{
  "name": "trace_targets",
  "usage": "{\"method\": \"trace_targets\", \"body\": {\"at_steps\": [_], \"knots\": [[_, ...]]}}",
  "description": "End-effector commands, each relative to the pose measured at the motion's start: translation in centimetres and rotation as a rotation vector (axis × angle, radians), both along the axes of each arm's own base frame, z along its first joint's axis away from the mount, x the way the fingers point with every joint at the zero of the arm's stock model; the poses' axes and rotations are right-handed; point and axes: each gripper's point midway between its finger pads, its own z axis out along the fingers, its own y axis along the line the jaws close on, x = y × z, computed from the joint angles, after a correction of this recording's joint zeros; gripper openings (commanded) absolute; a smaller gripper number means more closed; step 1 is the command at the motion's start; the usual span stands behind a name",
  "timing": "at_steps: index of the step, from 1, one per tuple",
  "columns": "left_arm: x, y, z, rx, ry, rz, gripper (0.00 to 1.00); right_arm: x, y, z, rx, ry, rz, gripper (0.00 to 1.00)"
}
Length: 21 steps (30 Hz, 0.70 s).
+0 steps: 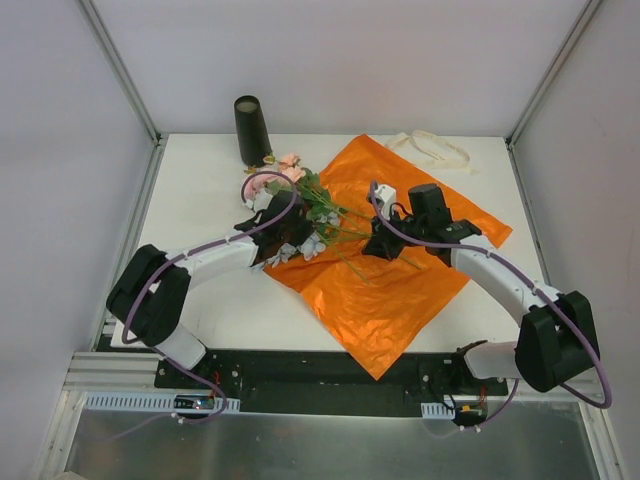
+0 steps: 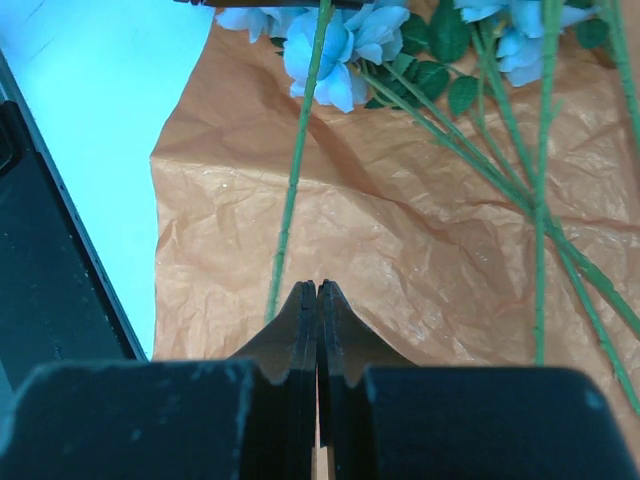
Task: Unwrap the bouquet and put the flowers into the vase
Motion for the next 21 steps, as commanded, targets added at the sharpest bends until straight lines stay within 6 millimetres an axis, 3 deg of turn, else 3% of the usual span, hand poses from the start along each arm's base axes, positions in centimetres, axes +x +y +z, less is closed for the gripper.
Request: {"method": "trace_targets", "body": {"at_steps": [1,7,13,17,21], "knots": [[0.4,0.8,3.5,-0.032,-0.088,0.024,0.00,-1.1,1.2,1.9,0.070,-0.011,0.031,0.00],[-1.1,3.7,5.0,-0.002,-0.112,0.101,0.00,-1.2,1.1,4.4,0.140,-0.069,-0.039,0.23],[-2.5,7.5,8.1,0.080,-0.197,0.185,0.00,-0.1,0.1,7.0,0.227,-0.038,-0.282,0.44],[-2.1,9.2,12.4,0.296,-0.369,0.075,0.00,1.0,-1.5,7.6,0.276,0.010,-0.506,0.47],[-0.6,10.2,18.9,0.630,-0.621,-0.096,0.00,0.9,-2.9,7.6,0.311,0.009,-0.618,0.56]]}}
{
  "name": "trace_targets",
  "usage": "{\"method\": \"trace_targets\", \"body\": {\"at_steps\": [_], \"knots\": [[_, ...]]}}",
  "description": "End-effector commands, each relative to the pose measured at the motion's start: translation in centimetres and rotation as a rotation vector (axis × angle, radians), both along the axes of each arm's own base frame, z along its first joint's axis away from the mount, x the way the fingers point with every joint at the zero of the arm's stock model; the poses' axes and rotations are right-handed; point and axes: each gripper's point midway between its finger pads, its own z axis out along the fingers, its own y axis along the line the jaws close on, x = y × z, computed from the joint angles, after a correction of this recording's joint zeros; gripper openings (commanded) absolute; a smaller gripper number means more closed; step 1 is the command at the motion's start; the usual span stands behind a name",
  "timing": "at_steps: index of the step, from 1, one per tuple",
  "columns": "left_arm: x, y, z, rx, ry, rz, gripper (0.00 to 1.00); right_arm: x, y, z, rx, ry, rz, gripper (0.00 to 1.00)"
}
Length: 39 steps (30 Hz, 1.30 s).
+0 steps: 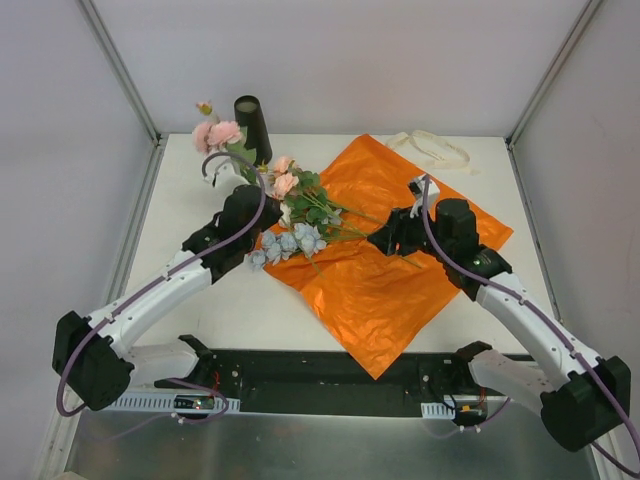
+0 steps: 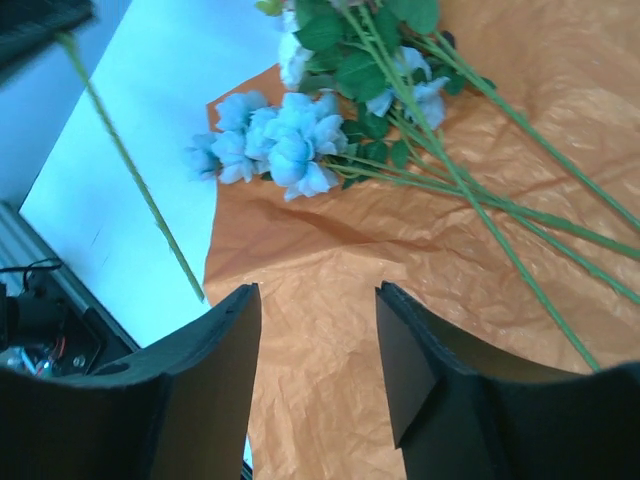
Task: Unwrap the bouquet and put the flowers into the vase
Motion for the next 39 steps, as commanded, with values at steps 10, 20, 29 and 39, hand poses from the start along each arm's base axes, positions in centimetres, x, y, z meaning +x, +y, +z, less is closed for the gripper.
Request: {"method": "trace_targets", "body": {"at_steps": [10,20,29,39], "knots": [[9.7,4.3,20.9,0.697,-0.660,-0.084,0.00,-0.6,-2.2,1.8,0.122,0.025,-0.217,0.99],[20.4,7.4,27.2,0.778,-0.892,-0.104,0.00,-0.5,-1.6,1.9,0.178,0.115,-0.249,0.99],[26.5,9.7,29.2,0.697,-1.049,-0.064,0.00,0.6,-1.0,3.0,0.148,0.098,-0.229,0.99],[29.5,9.8,28.4,0.656,-1.080,-0.080,0.00,1.4,-1.5,4.2,0.128,0.050,-0.259,0.99]]}}
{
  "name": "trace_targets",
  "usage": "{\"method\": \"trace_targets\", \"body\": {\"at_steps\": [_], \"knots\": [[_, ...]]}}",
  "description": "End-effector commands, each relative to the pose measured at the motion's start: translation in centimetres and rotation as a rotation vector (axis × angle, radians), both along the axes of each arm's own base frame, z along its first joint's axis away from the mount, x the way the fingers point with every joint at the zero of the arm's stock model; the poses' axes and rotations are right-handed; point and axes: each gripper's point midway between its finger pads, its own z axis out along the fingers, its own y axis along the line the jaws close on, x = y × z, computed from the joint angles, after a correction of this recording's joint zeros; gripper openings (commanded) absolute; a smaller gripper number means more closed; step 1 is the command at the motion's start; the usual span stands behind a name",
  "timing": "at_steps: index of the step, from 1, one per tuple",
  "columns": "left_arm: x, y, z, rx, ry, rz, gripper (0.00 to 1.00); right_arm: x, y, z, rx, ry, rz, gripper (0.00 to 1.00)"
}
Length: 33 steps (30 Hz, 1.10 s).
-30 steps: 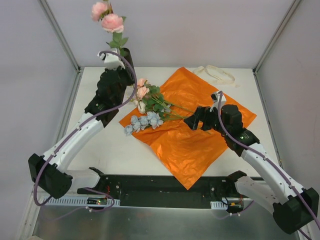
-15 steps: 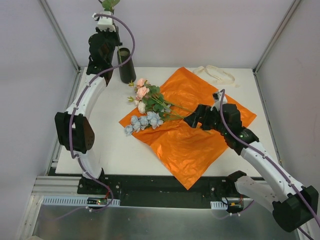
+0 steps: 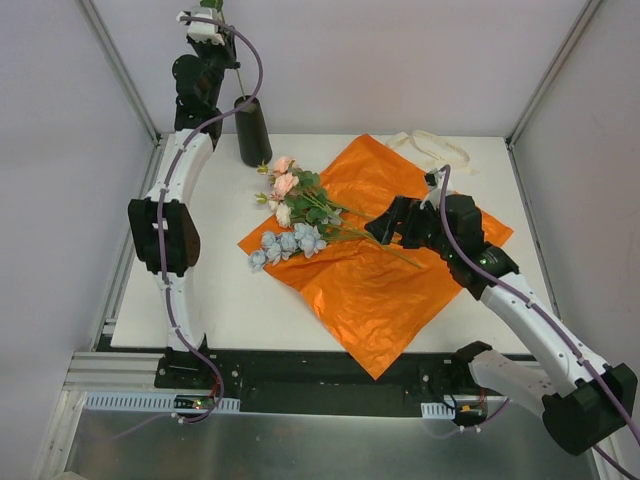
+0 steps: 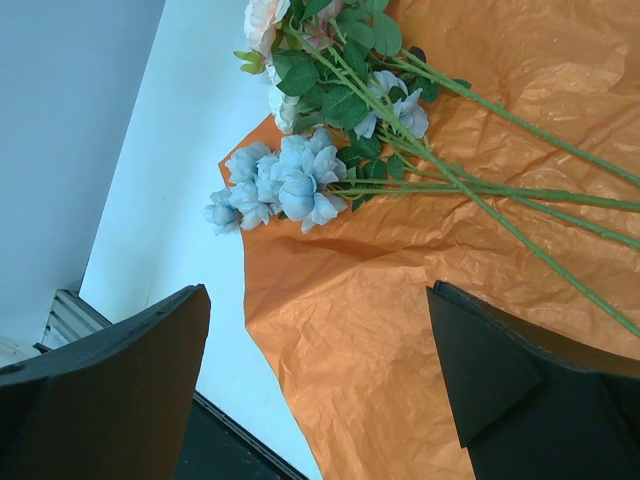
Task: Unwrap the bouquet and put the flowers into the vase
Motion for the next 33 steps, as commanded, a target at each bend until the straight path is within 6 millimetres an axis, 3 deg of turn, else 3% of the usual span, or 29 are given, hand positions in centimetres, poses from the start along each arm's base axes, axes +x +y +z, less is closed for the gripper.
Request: {"method": "trace_targets", "body": {"at_steps": [1,17,20,26,33], "knots": [[-0.9,-0.3,3.9,-0.028,-0.128,-0.048,0.00,0.9,-0.2,2.2,-0.003,-0.067,-0.024,0.99],[1.3,0.3,-8.2,-0.034,0.084,-0.035,0.01,1.3,-0.2,1.4,-0.030,-0.042,-0.037,0.99],[1.1,0.4,-9.5,-0.077,0.134,-0.037,0.18,1.3,-0.4,1.2,-0.040,-0.039,-0.040,0.99],[0.0,0.5,-11.8,-0.113,0.220,-0.033,0.32,1.0,-0.9,1.1,-0.071,-0.025,-0.049,0.99],[-5.7,0.2,-10.1,-0.159,0.296,-0.068,0.60,1.5,-2.4,1.2,-0.113,-0.026,-0.124,0.99]]}}
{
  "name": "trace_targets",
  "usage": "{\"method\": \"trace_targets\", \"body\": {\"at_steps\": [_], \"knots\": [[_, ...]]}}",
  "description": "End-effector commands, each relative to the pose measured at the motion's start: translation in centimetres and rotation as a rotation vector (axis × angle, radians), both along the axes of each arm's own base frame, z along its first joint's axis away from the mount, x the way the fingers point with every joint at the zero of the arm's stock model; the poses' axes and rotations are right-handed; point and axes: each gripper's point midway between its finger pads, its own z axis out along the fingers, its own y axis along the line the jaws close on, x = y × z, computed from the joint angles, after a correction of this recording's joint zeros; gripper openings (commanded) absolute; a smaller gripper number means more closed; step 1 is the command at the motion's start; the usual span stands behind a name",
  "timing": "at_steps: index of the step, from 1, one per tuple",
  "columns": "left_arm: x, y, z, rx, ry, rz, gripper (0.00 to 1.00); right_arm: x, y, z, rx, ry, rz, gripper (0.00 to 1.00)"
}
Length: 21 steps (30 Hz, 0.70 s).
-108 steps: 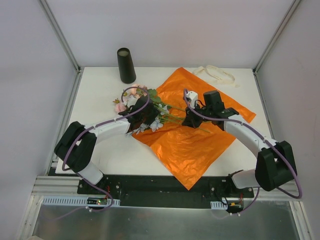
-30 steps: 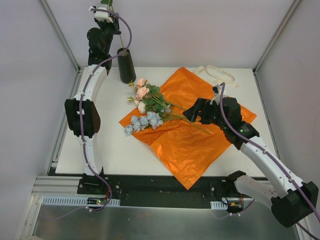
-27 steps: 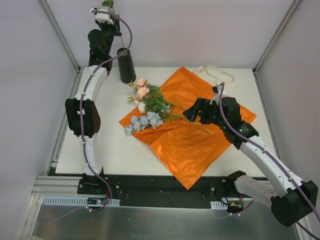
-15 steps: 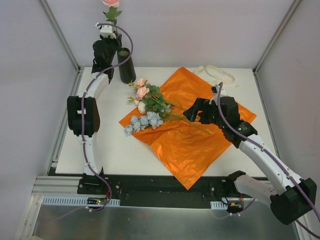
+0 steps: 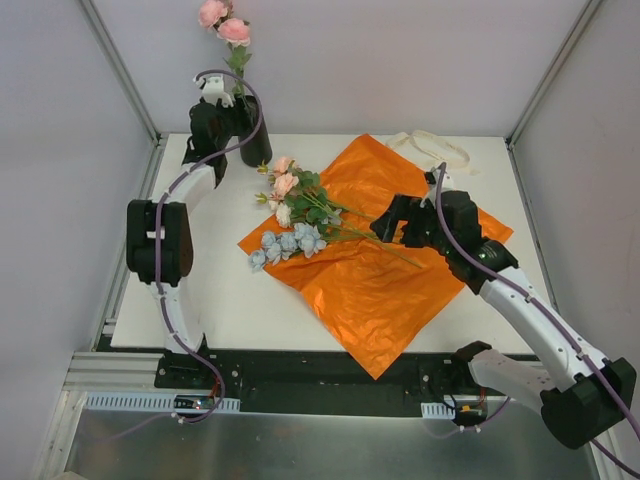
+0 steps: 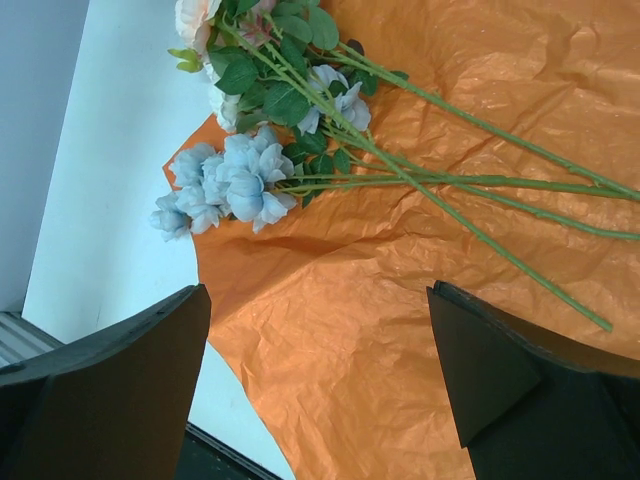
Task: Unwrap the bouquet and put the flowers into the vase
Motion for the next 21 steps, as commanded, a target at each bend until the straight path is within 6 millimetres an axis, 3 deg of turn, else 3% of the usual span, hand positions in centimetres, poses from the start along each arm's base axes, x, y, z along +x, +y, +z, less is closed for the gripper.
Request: {"method": "trace_targets", "body": {"at_steps": [1,5,6,11,16,21], "knots": [[-5.8,0.2,10.3,-0.088,-0.131,-0.012,0.62,0.9,-1.1,2.3,-0.014,-0.056,-0.074,0.99],[-10.6,-0.1,9.6,-0.176,0.007,-0.028,0.77,2.6,-2.2,1.4,-0.077,-0.060,-0.153,0.99],[-12.4,-0.4,10.3,-0.202,0.028,-0.045,0.81,3.0,-2.4,1.1,-0.100,-0.062,-0.156,0.99],[-20.0,-2.6,7.0,-0.328,0.292,-0.148,0.99,5.0,-1.3,-1.4,-0.205,-0.036,-0.092,0.93],[-27.8,-5.3,4.0,-0.405,0.460,-0.295,0.99,6.0,1.4,-5.0,-0.265,0.027,0.093,0.80],[-33.3,-5.5,-0.7,-0.383,0.534,-0.332,0.99,7.3,3.0,-8.5,-0.325,0.082,0.208,0.55]]}}
